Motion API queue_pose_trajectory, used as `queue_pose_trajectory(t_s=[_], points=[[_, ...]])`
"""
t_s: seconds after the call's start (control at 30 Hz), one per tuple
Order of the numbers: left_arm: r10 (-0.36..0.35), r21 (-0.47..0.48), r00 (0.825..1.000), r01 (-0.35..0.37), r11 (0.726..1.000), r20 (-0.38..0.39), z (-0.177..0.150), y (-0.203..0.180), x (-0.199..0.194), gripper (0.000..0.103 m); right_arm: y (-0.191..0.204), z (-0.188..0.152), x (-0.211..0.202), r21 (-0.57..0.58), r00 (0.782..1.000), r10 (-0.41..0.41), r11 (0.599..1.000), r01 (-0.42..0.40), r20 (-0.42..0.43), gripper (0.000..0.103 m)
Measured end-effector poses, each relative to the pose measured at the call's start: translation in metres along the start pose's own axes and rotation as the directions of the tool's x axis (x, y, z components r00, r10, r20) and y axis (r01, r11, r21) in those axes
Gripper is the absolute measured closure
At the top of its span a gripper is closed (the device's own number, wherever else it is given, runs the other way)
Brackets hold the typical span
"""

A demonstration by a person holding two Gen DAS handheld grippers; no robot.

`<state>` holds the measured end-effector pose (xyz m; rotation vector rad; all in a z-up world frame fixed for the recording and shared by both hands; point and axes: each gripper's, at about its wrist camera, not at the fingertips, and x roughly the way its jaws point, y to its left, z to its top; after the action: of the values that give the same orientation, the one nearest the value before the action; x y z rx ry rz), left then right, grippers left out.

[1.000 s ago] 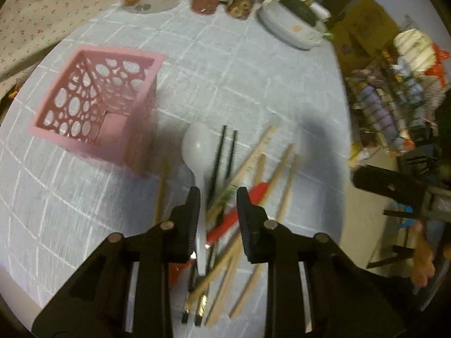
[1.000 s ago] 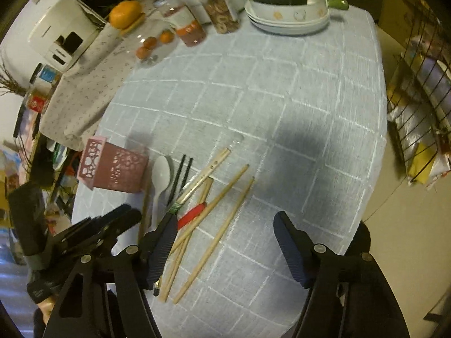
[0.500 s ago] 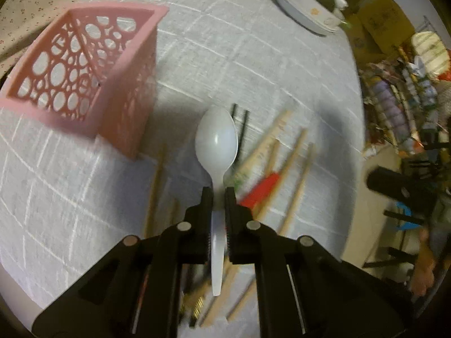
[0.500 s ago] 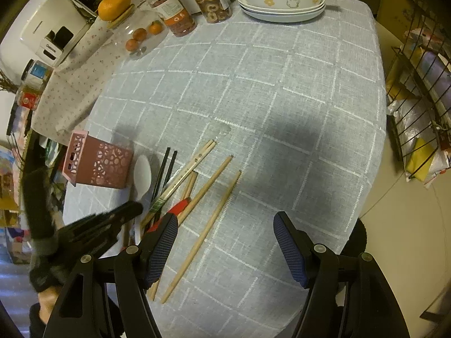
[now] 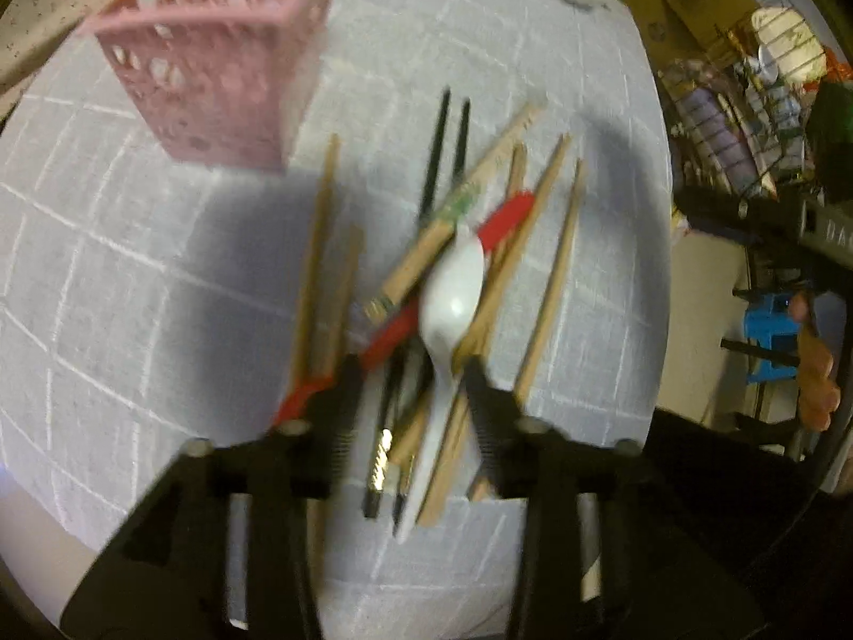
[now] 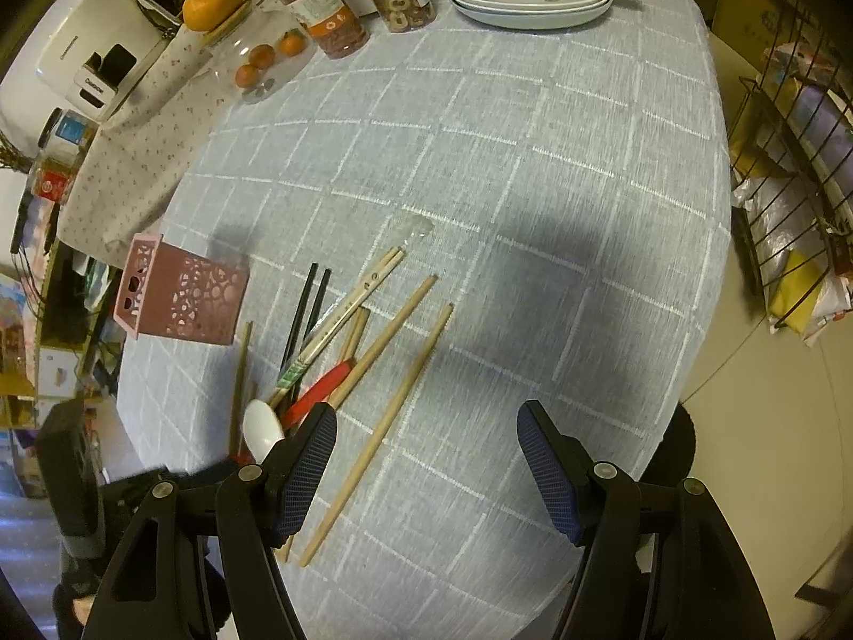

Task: Organize utensils
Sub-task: 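Lower the left tool onto the white plastic spoon and close on it, then lift the white spoon with the left tool while the right tool grasps a wooden chopstick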

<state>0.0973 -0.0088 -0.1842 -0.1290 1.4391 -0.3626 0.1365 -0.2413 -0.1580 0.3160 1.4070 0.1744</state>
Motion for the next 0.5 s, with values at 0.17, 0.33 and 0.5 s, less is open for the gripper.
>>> queue_pose_trajectory(t_s=[0.17,0.33,0.5], points=[[-0.016,0.046,0.998,0.013,0.999,0.059,0.020,-0.007,0.002,0.057,-0.002,0.000,0.000,0.001,1.000,-0.003,1.000,0.003,-0.001,0.032],[0.009,0.120,0.998,-0.016,0.993,0.062,0.022,-0.020,0.011,0.078,-0.002,0.000,0.001,-0.002,1.000,-0.003,1.000,0.003,-0.005,0.032],[0.019,0.180,0.999,-0.027,0.983,0.045,0.024,-0.034,0.020,0.096,-0.002,-0.001,0.004,-0.003,1.000,-0.004,1.000,0.004,-0.012,0.032]])
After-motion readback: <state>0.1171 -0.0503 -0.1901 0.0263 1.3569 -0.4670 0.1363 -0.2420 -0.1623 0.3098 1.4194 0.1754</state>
